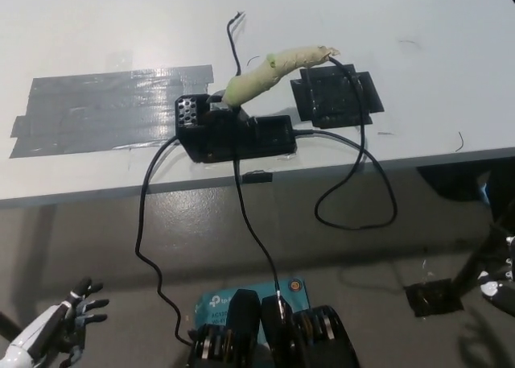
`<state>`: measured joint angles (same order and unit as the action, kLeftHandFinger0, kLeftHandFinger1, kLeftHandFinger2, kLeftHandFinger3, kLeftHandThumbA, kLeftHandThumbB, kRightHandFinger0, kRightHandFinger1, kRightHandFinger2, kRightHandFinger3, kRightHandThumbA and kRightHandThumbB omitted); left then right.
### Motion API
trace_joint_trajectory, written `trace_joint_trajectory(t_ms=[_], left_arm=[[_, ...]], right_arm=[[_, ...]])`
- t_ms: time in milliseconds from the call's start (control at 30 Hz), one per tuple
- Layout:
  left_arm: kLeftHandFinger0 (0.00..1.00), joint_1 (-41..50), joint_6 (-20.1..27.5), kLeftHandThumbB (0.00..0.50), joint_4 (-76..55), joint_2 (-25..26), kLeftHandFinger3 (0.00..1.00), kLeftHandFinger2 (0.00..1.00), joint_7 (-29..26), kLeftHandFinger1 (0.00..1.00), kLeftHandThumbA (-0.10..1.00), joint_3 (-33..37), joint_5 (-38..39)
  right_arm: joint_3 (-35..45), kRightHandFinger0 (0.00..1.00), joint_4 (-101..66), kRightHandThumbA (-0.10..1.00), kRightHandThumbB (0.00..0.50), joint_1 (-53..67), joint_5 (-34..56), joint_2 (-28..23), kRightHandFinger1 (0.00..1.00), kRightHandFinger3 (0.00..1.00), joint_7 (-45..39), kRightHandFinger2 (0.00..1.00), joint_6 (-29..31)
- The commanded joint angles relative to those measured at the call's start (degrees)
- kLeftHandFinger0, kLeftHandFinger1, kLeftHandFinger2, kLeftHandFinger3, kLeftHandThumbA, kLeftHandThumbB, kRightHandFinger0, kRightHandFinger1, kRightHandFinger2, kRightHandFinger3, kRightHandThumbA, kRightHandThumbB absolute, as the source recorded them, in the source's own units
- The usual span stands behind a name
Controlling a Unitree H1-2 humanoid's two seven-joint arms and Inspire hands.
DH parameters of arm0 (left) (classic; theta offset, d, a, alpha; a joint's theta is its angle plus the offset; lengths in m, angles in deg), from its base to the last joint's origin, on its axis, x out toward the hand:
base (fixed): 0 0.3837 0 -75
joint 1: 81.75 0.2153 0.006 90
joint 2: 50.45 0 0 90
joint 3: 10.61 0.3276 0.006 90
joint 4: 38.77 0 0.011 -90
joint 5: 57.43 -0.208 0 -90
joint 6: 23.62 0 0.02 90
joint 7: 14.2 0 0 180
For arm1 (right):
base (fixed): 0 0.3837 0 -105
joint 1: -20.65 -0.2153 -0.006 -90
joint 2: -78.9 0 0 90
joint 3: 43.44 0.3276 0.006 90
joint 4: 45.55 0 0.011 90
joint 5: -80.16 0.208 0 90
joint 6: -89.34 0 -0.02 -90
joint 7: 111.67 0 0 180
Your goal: The robot uses its right hand to grab and lift the soldering gun kept on the middle of the table and puts it in its base
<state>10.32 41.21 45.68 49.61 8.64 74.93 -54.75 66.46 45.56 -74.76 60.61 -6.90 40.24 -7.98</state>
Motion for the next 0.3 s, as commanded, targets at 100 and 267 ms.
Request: trace_joint_trajectory(t_ms=[100, 267], left_arm=[[0.79, 0.1, 0.8, 0.117, -0.1, -1.5, 1.0, 0.9, -4.4, 0.88, 1.0, -2.9, 0.7], [0.79, 0.4, -0.3, 0.108, 0.3, -3.1, 1.0, 0.94, -5.0, 0.9, 1.0, -3.9, 0.9]], right_arm=[[-2.5, 0.53, 0.2, 0.24, 0.34, -1.2, 4.1, -2.4, 0.78, 1.0, 3.8, 1.0, -2.6], [-3.3, 0.51, 0.6, 0.24, 0.335, -0.1, 5.1, -3.3, 0.77, 1.0, 4.9, 1.0, -2.4]])
